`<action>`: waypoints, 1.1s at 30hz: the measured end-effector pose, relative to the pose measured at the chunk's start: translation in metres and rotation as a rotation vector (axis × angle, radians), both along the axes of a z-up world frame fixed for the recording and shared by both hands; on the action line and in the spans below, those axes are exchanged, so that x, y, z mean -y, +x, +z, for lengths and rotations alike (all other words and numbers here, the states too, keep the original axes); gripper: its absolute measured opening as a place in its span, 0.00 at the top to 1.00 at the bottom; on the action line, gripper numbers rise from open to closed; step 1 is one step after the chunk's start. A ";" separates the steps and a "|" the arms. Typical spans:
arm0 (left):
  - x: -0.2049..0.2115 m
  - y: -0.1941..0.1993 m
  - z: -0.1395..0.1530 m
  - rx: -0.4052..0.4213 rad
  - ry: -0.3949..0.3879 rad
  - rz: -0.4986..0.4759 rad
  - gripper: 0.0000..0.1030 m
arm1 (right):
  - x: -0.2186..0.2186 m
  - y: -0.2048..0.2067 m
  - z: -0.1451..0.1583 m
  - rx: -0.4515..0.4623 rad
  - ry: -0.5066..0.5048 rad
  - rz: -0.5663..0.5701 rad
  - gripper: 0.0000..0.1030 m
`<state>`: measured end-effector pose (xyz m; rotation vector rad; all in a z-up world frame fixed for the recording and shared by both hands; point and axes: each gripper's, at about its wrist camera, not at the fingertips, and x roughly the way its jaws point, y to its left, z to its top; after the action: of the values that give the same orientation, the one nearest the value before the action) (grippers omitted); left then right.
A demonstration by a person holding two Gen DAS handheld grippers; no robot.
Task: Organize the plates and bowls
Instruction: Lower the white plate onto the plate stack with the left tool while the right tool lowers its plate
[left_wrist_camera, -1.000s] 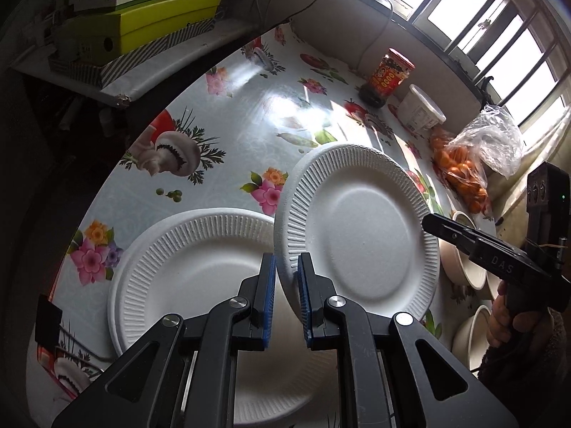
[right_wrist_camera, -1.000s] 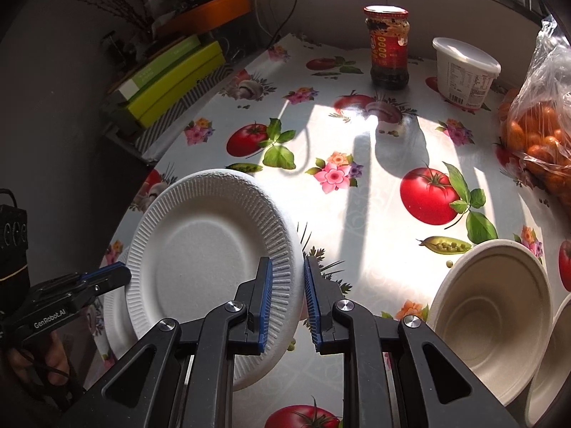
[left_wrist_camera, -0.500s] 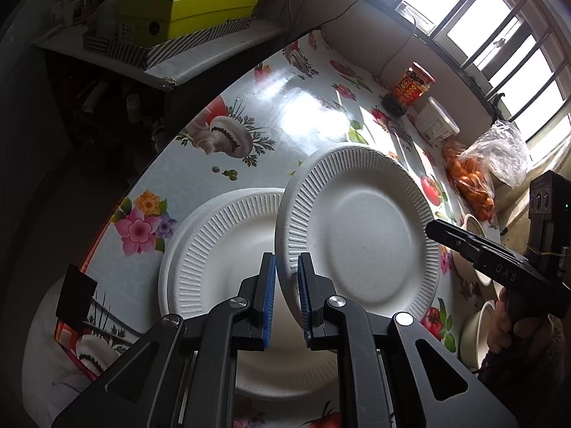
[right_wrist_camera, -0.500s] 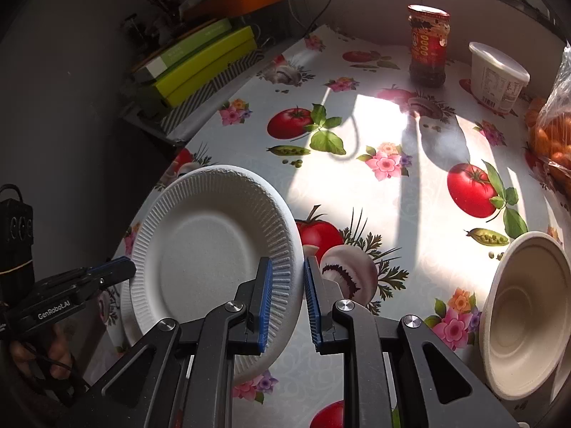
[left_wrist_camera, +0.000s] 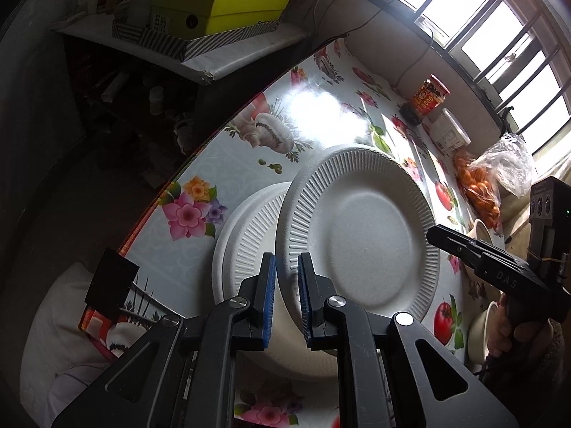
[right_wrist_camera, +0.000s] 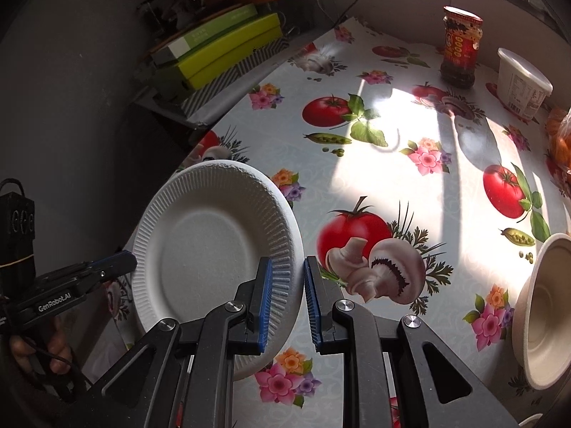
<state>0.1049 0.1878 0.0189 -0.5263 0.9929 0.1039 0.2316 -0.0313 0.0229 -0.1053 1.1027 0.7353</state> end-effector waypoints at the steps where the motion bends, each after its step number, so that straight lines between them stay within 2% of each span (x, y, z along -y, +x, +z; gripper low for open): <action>1: -0.002 -0.001 -0.001 -0.001 0.001 0.003 0.87 | -0.002 -0.001 -0.002 -0.003 -0.003 0.003 0.83; 12: -0.015 -0.009 -0.011 -0.021 -0.006 0.020 0.87 | -0.017 -0.009 -0.018 -0.030 -0.030 0.016 0.83; 33: -0.021 -0.011 -0.021 -0.048 -0.008 0.025 0.87 | -0.027 -0.017 -0.026 -0.022 -0.069 0.026 0.82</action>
<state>0.0937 0.2092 -0.0019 -0.5452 1.0337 0.1352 0.2147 -0.0041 -0.0036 -0.1713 1.1497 0.7233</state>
